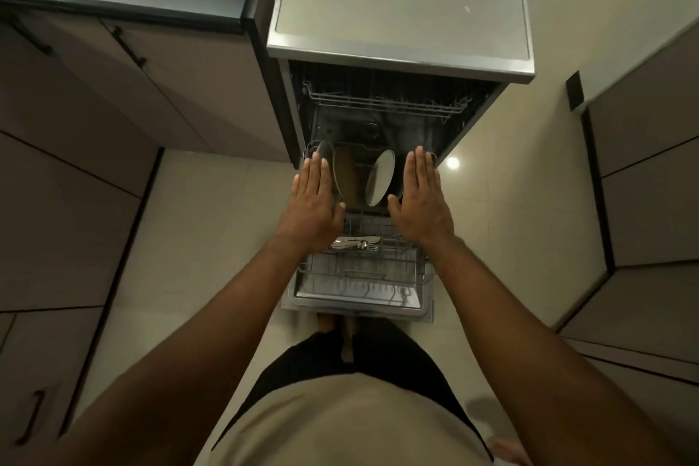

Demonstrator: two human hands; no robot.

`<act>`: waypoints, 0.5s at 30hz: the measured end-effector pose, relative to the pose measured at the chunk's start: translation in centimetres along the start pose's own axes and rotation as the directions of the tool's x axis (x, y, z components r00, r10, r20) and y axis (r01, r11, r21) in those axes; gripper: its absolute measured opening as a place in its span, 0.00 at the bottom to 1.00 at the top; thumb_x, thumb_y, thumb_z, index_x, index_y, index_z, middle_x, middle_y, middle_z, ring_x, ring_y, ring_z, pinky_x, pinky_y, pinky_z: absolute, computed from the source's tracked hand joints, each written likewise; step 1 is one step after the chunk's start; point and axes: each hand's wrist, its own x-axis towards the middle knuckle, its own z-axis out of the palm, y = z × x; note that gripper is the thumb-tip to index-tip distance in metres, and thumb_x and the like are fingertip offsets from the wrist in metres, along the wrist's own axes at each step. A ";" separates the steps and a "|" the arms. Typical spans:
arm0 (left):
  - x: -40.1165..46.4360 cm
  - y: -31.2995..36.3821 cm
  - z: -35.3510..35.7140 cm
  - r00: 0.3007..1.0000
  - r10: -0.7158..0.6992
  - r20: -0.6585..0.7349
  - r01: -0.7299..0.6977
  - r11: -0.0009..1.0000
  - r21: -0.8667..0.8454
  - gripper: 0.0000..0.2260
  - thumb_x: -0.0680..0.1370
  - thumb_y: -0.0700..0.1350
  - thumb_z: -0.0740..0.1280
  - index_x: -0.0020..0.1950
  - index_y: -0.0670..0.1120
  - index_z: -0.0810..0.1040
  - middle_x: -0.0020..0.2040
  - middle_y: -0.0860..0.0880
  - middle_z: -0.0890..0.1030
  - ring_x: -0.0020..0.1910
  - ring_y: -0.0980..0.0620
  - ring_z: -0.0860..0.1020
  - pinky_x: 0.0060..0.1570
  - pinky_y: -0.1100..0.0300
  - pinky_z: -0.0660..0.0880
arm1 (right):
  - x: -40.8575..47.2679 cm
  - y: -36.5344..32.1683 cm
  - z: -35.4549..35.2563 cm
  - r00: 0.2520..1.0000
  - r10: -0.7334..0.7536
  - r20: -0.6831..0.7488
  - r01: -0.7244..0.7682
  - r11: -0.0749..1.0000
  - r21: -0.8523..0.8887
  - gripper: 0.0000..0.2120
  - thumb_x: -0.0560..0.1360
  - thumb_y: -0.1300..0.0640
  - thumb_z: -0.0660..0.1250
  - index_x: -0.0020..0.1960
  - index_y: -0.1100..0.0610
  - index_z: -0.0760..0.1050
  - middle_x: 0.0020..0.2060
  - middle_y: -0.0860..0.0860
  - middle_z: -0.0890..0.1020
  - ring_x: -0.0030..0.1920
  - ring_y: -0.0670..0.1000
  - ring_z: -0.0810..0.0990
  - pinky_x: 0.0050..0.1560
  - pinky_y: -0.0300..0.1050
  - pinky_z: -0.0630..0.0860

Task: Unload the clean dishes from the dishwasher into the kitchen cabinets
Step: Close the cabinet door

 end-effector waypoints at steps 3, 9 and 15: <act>-2.0 0.0 -0.3 0.999 -0.035 -0.031 0.035 0.999 -0.015 0.35 0.82 0.53 0.54 0.79 0.40 0.38 0.79 0.42 0.36 0.78 0.47 0.35 0.78 0.48 0.41 | -1.1 -0.8 0.0 0.999 -0.041 0.007 0.041 0.999 0.000 0.38 0.81 0.49 0.57 0.79 0.62 0.38 0.79 0.58 0.40 0.78 0.56 0.37 0.78 0.51 0.40; -6.3 -0.4 -1.1 0.985 -0.138 -0.107 0.136 0.990 -0.023 0.34 0.83 0.52 0.54 0.79 0.41 0.37 0.79 0.42 0.36 0.78 0.47 0.35 0.78 0.48 0.41 | -2.7 -2.9 0.0 0.983 -0.177 0.043 0.177 0.984 0.017 0.38 0.81 0.48 0.56 0.79 0.61 0.37 0.79 0.57 0.38 0.78 0.53 0.35 0.77 0.48 0.37; -10.0 -0.8 -1.5 0.960 -0.231 -0.160 0.229 0.973 -0.033 0.34 0.83 0.52 0.54 0.79 0.40 0.38 0.79 0.41 0.37 0.78 0.46 0.36 0.77 0.50 0.40 | -3.7 -5.8 -0.3 0.950 -0.311 0.022 0.310 0.950 0.033 0.37 0.81 0.49 0.57 0.79 0.62 0.39 0.79 0.58 0.40 0.78 0.54 0.37 0.78 0.50 0.40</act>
